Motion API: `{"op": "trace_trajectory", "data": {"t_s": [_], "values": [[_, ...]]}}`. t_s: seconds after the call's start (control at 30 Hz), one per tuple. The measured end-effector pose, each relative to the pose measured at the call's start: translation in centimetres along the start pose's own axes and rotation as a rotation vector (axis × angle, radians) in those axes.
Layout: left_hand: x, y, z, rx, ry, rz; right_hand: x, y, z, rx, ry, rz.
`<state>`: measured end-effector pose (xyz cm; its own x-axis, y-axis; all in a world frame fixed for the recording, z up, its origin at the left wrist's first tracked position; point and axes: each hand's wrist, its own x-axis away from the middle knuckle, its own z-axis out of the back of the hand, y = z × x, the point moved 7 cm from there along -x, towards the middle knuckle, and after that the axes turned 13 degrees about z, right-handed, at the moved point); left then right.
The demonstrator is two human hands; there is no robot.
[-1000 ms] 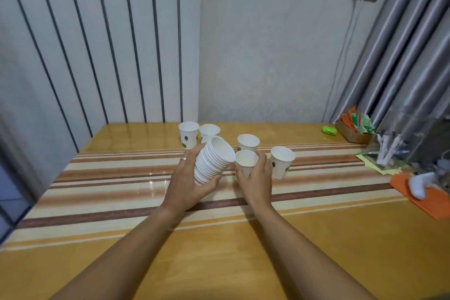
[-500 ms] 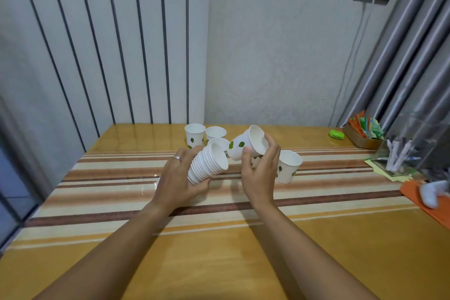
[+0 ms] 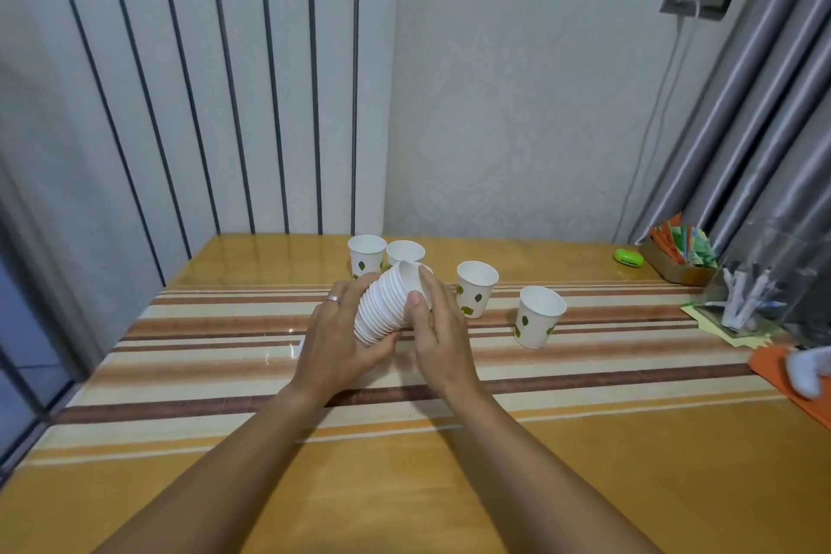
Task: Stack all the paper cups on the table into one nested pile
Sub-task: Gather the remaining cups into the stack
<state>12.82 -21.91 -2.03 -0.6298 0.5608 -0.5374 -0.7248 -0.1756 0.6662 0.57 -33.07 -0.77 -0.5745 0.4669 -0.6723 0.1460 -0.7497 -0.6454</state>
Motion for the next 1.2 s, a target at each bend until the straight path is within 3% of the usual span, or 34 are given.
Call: {"op": "trace_trajectory", "data": {"t_s": [0.23, 0.43, 0.57, 0.8, 1.2], "values": [[-0.3, -0.8, 0.4, 0.032, 0.027, 0.052, -1.2, 0.0, -0.8, -0.017, -0.009, -0.018], [-0.6, -1.2, 0.9, 0.095, 0.028, 0.089, -1.8, 2.3, 0.6, 0.113, 0.227, -0.150], [-1.3, -1.7, 1.5, 0.155, 0.041, 0.151, -2.6, 4.5, -0.1, 0.256, 0.105, -0.199], [-2.0, -2.4, 1.6, 0.181, 0.046, 0.159, -4.1, 7.4, -2.6, 0.268, -0.036, -0.255], [-1.4, -2.1, 1.7, 0.169, 0.055, 0.149, -5.5, 5.5, -2.5, 0.145, 0.042, -0.196]]}}
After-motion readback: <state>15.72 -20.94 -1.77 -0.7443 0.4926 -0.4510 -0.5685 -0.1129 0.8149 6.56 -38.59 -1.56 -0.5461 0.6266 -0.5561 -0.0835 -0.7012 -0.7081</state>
